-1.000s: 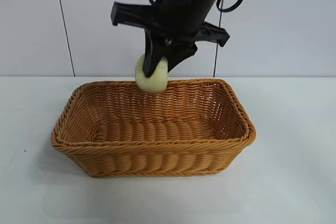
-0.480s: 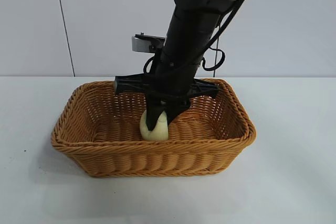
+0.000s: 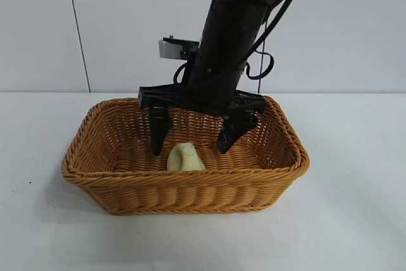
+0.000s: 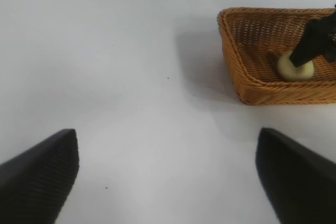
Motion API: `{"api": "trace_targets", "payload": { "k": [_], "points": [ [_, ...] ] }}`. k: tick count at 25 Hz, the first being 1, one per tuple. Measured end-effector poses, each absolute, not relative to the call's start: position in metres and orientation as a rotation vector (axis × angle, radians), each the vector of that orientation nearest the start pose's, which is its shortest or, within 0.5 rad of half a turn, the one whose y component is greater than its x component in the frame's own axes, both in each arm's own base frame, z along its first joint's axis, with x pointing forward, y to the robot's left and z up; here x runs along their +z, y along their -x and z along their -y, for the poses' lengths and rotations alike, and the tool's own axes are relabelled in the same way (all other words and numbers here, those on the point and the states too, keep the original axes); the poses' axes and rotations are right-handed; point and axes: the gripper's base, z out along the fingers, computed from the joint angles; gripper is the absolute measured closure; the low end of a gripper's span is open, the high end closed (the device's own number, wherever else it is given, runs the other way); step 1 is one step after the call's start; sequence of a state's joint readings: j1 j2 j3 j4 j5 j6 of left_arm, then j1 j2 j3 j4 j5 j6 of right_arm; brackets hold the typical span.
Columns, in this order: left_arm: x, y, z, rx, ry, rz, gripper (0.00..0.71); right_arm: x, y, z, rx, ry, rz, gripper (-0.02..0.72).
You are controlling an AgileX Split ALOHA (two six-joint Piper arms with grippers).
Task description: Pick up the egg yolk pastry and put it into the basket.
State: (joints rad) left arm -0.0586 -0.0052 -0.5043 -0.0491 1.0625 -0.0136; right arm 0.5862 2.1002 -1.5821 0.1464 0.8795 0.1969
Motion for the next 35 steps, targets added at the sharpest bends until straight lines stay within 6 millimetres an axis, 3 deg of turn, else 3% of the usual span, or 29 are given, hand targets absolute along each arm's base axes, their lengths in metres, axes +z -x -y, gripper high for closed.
{"api": "trace_targets", "payload": {
  "k": [7,11,14,19,24,30,35],
  "points": [
    [0.278,0.007,0.004,-0.104,-0.048,-2.037,0.035,0.242,-0.366,-0.246,0.173,0.552,-2.858,0.01],
    [0.278,0.007,0.004,-0.104,-0.048,-2.037,0.035,0.27,-0.372,-0.244,0.124,0.562,-2.803,0.01],
    [0.278,0.007,0.004,-0.104,-0.048,-2.037,0.035,0.283,-0.376,-0.243,0.094,0.561,-2.747,0.01],
    [0.278,0.007,0.003,-0.103,-0.048,-2.037,0.035,0.284,-0.386,-0.226,0.05,0.51,-2.751,0.01],
    [0.278,0.007,0.003,-0.103,-0.048,-2.037,0.035,0.284,-0.411,-0.176,-0.003,0.345,-2.77,0.01],
    [0.278,0.007,0.003,-0.103,-0.048,-2.037,0.035,0.284,-0.438,-0.092,-0.078,0.084,-2.787,0.01],
    [0.278,0.007,0.003,-0.103,-0.048,-2.037,0.035,0.284,-0.447,-0.032,-0.121,-0.075,-2.791,0.01]
  ]
}}
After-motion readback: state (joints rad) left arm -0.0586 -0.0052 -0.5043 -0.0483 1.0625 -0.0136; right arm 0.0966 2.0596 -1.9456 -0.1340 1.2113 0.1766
